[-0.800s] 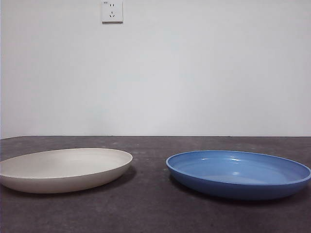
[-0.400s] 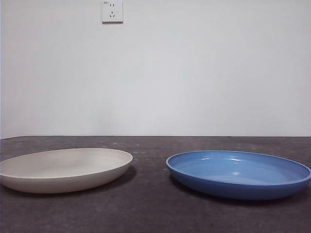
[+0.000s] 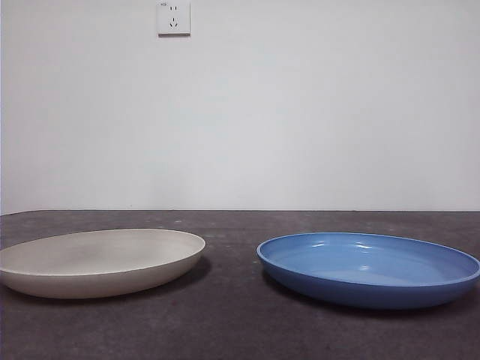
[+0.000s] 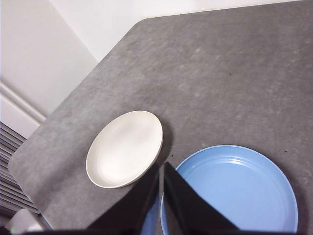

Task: Pick up the white plate, put it on the blue plate, put it on desk

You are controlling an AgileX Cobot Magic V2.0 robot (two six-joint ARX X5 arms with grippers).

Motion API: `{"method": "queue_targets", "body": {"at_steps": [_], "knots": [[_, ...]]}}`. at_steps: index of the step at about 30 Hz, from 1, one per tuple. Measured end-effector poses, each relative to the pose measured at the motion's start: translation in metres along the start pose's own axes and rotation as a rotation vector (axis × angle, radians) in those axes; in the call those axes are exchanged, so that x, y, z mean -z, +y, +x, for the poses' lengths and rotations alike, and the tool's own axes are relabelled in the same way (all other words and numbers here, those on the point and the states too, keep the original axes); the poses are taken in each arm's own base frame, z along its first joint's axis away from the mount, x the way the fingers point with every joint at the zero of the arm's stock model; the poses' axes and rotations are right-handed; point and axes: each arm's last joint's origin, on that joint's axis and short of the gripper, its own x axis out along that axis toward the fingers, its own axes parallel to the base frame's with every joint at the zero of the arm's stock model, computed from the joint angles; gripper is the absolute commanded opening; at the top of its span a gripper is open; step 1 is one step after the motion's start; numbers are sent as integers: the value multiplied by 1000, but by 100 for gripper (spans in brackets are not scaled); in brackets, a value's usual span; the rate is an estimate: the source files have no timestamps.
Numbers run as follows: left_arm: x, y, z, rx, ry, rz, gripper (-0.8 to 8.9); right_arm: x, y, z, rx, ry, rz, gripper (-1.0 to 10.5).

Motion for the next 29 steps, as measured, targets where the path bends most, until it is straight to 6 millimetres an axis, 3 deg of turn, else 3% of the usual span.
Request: {"method": "queue_targets", "body": {"at_steps": [6,10,21,29], "knots": [[0,0,0,0,1,0,517,0,0,0,1,0,-15,512],[0,0,0,0,1,10,673,0,0,0,1,0,-15,585],[8,2,-1,-23,80,-48,656,2,0,0,3,20,0,585],[-2,24,-3,-165,217,-215,656,5,0,0,-20,47,20,584]]}}
